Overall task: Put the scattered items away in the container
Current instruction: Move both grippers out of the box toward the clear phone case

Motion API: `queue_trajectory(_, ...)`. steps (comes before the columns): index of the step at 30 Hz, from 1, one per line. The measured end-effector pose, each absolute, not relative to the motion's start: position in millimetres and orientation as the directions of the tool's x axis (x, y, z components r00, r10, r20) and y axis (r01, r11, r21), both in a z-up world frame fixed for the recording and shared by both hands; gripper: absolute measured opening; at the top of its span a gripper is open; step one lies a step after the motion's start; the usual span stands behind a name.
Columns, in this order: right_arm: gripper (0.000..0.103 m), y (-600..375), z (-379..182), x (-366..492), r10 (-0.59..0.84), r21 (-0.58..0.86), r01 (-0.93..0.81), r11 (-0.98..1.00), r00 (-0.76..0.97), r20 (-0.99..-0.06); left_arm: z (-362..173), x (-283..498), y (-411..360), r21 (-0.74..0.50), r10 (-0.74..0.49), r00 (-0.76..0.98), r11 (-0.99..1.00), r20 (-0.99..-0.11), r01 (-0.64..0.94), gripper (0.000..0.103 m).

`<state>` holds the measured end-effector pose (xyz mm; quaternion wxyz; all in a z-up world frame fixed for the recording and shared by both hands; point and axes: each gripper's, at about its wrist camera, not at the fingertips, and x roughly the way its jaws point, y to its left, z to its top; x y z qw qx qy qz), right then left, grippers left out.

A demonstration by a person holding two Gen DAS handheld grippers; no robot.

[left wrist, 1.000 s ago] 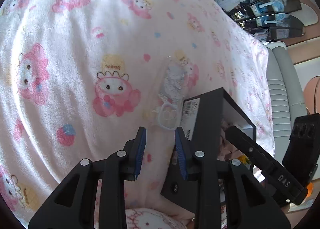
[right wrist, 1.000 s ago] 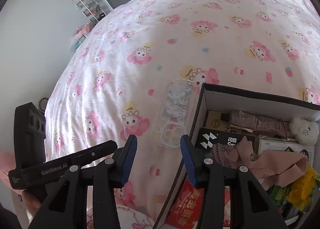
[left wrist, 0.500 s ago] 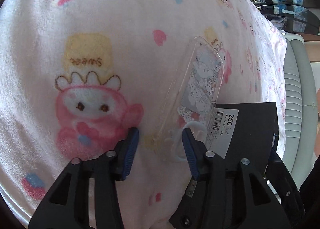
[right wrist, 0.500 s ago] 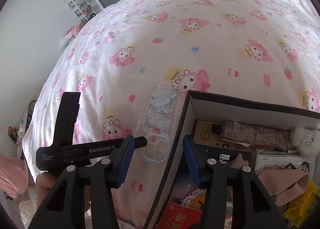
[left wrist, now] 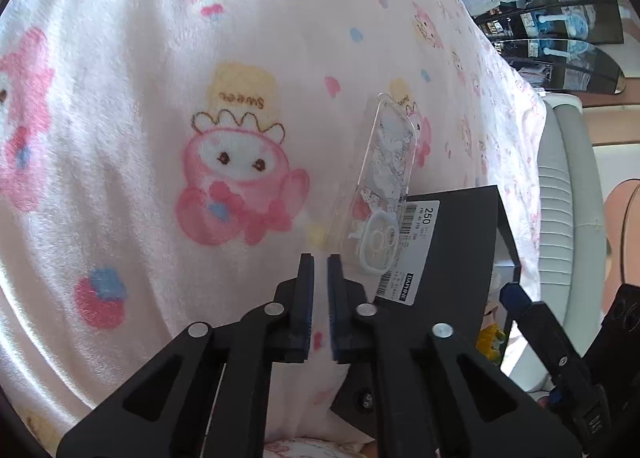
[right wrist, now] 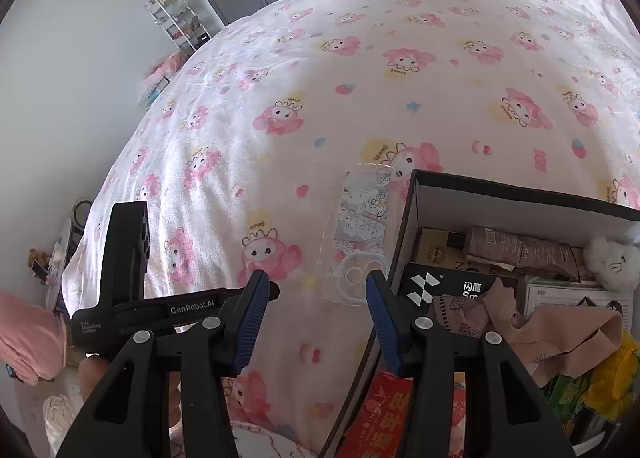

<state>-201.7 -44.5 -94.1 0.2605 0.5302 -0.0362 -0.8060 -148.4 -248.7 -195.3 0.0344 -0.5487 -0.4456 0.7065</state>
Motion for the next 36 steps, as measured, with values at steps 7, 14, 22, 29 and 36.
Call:
queue_trajectory(7, 0.046, -24, -93, -200, -0.442, 0.328, 0.343, -0.88, -0.339, -0.831, -216, -195, -218, -0.643, 0.563, -0.315, -0.63, -0.764, 0.435, 0.048)
queue_trajectory(14, 0.046, 1, -101, -212, -0.428, 0.342, 0.281, -0.897, -0.355, -0.831, -227, -218, -195, -0.614, 0.556, -0.262, -0.691, -0.789, 0.382, 0.034)
queue_trajectory(22, 0.046, -14, -98, -194, -0.464, 0.365, 0.327, -0.872, -0.316, -0.827, -168, -138, -232, -0.635, 0.477, -0.436, -0.68, -0.763, 0.367, 0.013)
queue_trajectory(29, 0.046, -62, -97, -185, -0.513, 0.397, 0.398, -0.827, -0.246, -0.822, -171, -57, -303, -0.604, 0.39, -0.477, -0.642, -0.788, 0.472, 0.013)
queue_trajectory(36, 0.046, -120, -130, -183, -0.48, 0.373, 0.493, -0.786, -0.105, -0.871, -224, -19, -327, -0.636, 0.455, -0.444, -0.55, -0.772, 0.541, 0.03)
